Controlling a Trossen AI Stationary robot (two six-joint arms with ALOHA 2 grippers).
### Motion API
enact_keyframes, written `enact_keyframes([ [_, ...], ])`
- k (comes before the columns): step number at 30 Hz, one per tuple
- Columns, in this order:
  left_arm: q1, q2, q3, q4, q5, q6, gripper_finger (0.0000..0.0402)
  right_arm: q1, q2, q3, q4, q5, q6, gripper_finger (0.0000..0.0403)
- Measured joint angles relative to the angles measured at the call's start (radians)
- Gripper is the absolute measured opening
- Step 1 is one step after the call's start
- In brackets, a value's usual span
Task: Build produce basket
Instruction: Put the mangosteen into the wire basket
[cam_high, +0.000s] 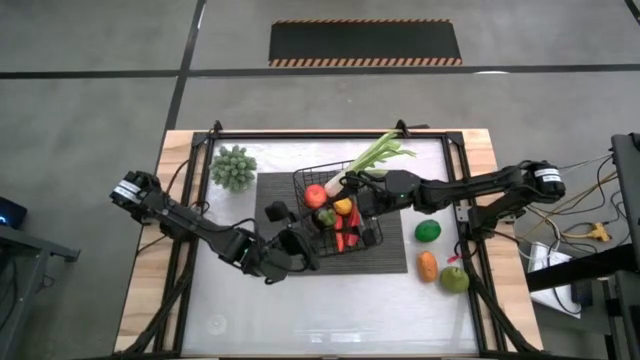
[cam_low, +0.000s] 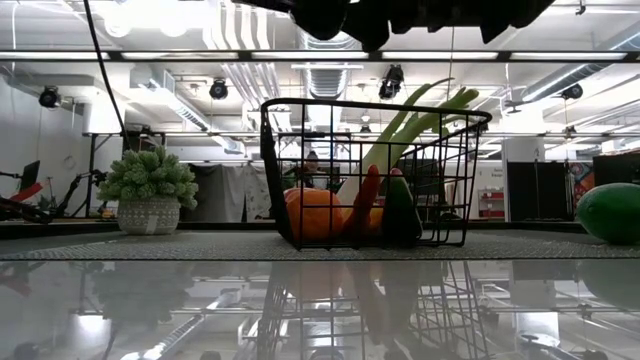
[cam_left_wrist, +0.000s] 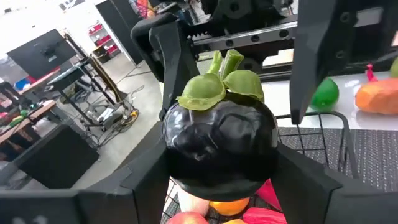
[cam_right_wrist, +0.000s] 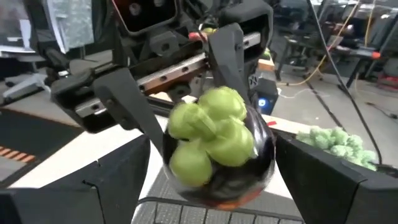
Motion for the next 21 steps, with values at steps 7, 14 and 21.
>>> enact_keyframes([
  [7,0.012,0.000,0.000,-0.001,0.001,-0.019,0.0222,0.002,0.016,0.000,0.022,0.019,-0.018,0.0327],
  [14,0.021,0.000,0.000,0.004,0.000,-0.021,0.0222,0.002,0.025,0.000,0.033,0.043,-0.025,0.0327],
  [21,0.023,0.000,0.000,0.007,0.000,-0.021,0.0222,0.002,0.025,0.000,0.032,0.046,-0.025,0.0327],
])
